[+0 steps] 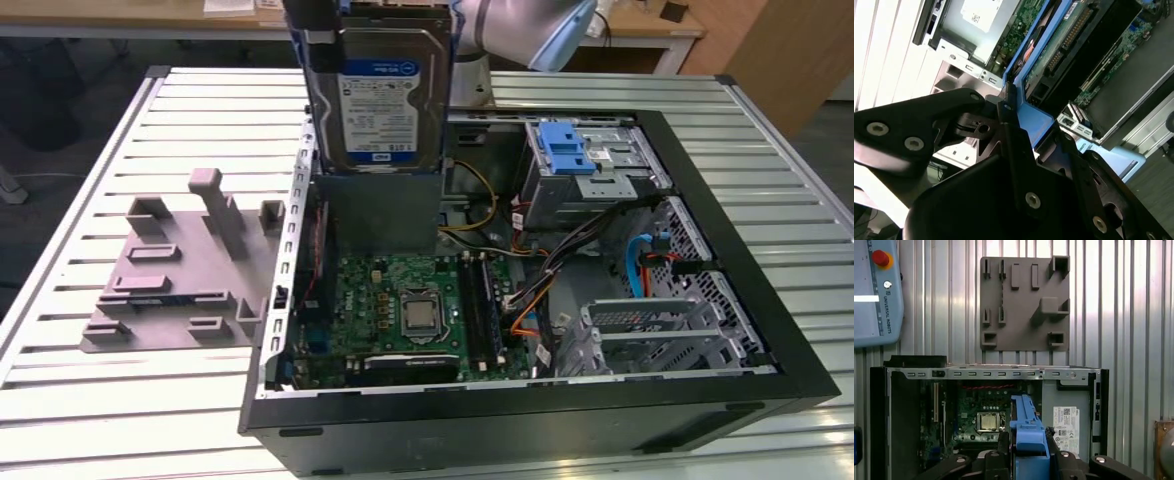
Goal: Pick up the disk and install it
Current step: 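Pick up the disk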
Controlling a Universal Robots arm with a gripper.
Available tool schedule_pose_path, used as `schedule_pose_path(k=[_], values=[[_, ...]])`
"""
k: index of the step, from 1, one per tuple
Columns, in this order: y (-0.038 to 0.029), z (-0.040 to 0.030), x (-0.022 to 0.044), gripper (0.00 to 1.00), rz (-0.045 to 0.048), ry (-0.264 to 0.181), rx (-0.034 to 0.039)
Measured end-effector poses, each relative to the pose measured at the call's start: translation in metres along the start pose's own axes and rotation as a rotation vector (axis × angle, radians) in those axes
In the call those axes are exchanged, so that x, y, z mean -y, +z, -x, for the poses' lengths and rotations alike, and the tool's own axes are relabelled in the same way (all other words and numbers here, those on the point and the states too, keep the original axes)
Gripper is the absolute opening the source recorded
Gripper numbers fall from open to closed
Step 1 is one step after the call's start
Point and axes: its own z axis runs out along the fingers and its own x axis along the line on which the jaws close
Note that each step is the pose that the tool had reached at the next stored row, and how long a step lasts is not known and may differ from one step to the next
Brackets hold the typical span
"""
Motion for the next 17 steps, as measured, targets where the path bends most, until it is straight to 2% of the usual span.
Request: schedule_pose_path(k=[10,17], values=[[0.0013,0.0005,0.0324,0.37,0.0000,0.000,0.0000],[0.0020,0.0008,0.0517,0.37,0.0000,0.000,0.0000]])
